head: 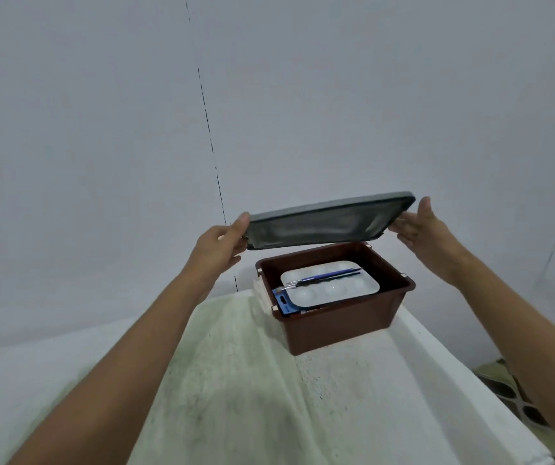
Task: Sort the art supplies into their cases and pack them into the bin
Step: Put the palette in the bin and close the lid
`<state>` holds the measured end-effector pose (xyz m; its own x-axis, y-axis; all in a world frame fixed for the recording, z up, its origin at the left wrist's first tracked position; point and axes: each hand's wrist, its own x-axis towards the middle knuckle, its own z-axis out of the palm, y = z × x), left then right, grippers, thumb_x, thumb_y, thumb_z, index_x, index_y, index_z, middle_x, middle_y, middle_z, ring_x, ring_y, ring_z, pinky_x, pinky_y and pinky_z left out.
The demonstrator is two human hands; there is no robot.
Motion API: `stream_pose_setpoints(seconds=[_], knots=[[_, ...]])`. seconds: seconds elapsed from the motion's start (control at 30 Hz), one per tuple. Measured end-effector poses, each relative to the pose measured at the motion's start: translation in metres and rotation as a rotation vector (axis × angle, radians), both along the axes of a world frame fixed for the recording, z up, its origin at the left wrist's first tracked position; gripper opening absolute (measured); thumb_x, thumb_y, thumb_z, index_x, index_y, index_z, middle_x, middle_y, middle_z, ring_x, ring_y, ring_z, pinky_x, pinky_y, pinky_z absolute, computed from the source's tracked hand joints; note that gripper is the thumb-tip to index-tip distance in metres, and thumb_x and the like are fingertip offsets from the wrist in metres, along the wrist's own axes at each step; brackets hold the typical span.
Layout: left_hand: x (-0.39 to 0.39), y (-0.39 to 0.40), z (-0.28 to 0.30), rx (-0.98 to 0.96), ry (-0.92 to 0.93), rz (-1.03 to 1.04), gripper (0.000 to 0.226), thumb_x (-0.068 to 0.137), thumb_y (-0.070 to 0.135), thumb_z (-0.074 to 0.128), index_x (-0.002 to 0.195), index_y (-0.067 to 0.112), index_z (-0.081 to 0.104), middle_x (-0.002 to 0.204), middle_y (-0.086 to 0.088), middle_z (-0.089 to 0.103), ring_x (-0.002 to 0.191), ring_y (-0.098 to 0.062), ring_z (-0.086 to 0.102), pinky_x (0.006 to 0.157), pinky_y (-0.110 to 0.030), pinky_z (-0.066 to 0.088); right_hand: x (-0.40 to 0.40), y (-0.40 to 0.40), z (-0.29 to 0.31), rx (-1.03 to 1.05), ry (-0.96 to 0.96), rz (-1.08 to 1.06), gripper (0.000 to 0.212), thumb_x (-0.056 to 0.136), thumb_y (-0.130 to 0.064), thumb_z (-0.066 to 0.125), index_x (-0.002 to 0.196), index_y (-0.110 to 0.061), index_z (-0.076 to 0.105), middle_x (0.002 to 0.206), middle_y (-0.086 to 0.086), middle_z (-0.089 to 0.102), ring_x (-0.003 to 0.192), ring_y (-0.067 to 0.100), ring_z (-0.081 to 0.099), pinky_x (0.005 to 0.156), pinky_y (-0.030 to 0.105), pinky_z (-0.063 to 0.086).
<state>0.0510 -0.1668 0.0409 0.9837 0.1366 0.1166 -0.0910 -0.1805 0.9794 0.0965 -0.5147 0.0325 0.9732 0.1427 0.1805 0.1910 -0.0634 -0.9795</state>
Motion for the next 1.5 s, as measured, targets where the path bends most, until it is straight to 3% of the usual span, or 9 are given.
stream_pose_setpoints(seconds=[0.07, 0.17, 0.23, 0.33, 0.57, 0.73, 1.17, 1.27, 1.5], knots=[[0.003, 0.000, -0.017, 0.012, 0.012, 0.012, 0.085, 0.057, 0.081, 0.063, 0.110, 0.014, 0.059, 0.108, -0.003, 0.068, 0.102, -0.013, 0.066, 0.096, -0.037, 0.051, 0.008, -0.004, -0.014, 0.013, 0.031, 0.005, 0.112, 0.039, -0.093, 0.058, 0.121, -0.017, 0.055, 0.118, -0.004, 0.061, 0.113, 0.006, 0.055, 0.106, 0.027, 0.032], [0.008, 0.000, -0.036, 0.141, 0.008, 0.029, 0.076, 0.058, 0.076, 0.069, 0.105, 0.018, 0.057, 0.106, 0.002, 0.068, 0.100, -0.013, 0.065, 0.089, -0.032, 0.053, 0.016, -0.008, -0.030, -0.101, 0.011, -0.010, 0.084, 0.053, -0.077, 0.072, 0.113, -0.020, 0.057, 0.110, -0.007, 0.058, 0.103, 0.008, 0.056, 0.094, 0.026, 0.041], [0.011, 0.000, -0.045, 0.226, 0.017, 0.014, 0.073, 0.059, 0.070, 0.071, 0.109, 0.019, 0.056, 0.108, 0.003, 0.067, 0.102, -0.012, 0.063, 0.082, -0.024, 0.051, 0.022, -0.013, -0.040, -0.187, -0.015, -0.025, 0.094, 0.061, -0.062, 0.078, 0.135, -0.013, 0.048, 0.127, -0.005, 0.054, 0.116, 0.011, 0.052, 0.099, 0.026, 0.037], [0.015, 0.004, -0.060, 0.298, 0.036, -0.009, 0.084, 0.048, 0.072, 0.077, 0.112, 0.021, 0.056, 0.113, 0.003, 0.066, 0.108, -0.010, 0.061, 0.092, -0.030, 0.051, 0.028, -0.019, -0.048, -0.234, 0.017, -0.010, 0.120, 0.041, -0.059, 0.087, 0.142, -0.013, 0.041, 0.133, -0.005, 0.053, 0.120, 0.010, 0.053, 0.099, 0.025, 0.039], [0.005, -0.015, -0.093, 0.412, 0.036, 0.053, 0.081, 0.045, 0.068, 0.080, 0.109, 0.025, 0.055, 0.116, 0.012, 0.059, 0.109, -0.005, 0.054, 0.090, -0.023, 0.043, 0.037, -0.028, -0.070, -0.352, 0.076, 0.049, 0.112, 0.036, -0.040, 0.093, 0.137, -0.030, 0.047, 0.128, -0.006, 0.059, 0.118, 0.011, 0.055, 0.084, 0.030, 0.053], [0.001, -0.029, -0.112, 0.523, 0.034, 0.067, 0.071, 0.051, 0.062, 0.083, 0.105, 0.025, 0.055, 0.115, 0.017, 0.050, 0.106, -0.004, 0.047, 0.083, -0.020, 0.036, 0.043, -0.035, -0.075, -0.418, 0.072, 0.064, 0.116, 0.036, -0.040, 0.094, 0.139, -0.027, 0.044, 0.128, -0.004, 0.057, 0.123, 0.015, 0.051, 0.103, 0.039, 0.045], [0.014, -0.024, -0.109, 0.617, 0.107, -0.024, 0.049, 0.068, 0.070, 0.067, 0.092, 0.028, 0.061, 0.128, 0.015, 0.053, 0.118, -0.008, 0.049, 0.088, -0.026, 0.034, 0.047, -0.054, -0.093, -0.487, 0.024, 0.010, 0.091, 0.050, -0.060, 0.082, 0.128, -0.021, 0.056, 0.127, -0.003, 0.058, 0.117, 0.019, 0.054, 0.097, 0.037, 0.047], [0.025, -0.024, -0.103, 0.634, 0.052, 0.002, 0.057, 0.073, 0.065, 0.066, 0.114, 0.025, 0.060, 0.127, 0.011, 0.054, 0.116, -0.006, 0.048, 0.089, -0.023, 0.035, 0.055, -0.049, -0.089, -0.499, -0.006, -0.040, 0.078, 0.062, -0.050, 0.080, 0.129, -0.018, 0.056, 0.125, -0.001, 0.059, 0.115, 0.021, 0.054, 0.084, 0.029, 0.049], [0.052, -0.036, -0.094, 0.696, 0.054, -0.139, 0.096, 0.066, 0.077, 0.062, 0.142, 0.027, 0.033, 0.135, 0.010, 0.039, 0.123, -0.007, 0.040, 0.105, -0.029, 0.036, 0.075, -0.023, -0.088, -0.738, -0.010, -0.028, 0.081, 0.075, -0.055, 0.069, 0.143, -0.021, 0.042, 0.153, -0.008, 0.031, 0.138, 0.017, 0.033, 0.110, 0.033, 0.028]])
